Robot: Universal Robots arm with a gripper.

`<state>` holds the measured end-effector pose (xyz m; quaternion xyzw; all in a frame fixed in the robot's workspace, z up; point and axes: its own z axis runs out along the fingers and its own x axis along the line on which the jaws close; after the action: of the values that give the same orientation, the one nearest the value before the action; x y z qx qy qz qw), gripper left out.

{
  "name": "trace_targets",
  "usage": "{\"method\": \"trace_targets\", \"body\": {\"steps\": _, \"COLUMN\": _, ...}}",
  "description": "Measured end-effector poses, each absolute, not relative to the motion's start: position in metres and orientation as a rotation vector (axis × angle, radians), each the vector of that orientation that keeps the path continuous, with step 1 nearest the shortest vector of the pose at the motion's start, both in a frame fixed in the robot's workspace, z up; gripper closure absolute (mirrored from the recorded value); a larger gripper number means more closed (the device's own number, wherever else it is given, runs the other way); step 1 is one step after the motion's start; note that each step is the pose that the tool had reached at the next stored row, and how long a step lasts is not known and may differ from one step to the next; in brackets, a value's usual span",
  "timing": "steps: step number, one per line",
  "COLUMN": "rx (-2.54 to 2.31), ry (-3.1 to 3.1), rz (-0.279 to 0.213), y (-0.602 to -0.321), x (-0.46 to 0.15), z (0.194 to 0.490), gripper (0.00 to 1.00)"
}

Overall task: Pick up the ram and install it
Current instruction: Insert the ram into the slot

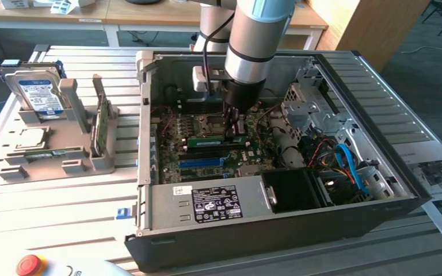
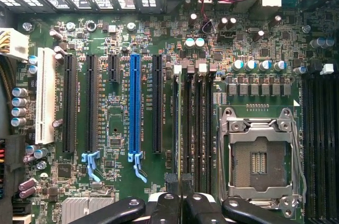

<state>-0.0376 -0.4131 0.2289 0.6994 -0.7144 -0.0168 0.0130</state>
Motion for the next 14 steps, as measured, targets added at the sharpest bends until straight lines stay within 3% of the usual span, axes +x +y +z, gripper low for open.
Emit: {"method": "trace_targets", "body": {"steps": 14, "rx": 2.179, "ry": -2.226, "rz": -0.052, "y": -0.4133, "x": -0.0365, "z": 0.2289, "gripper": 0.88}}
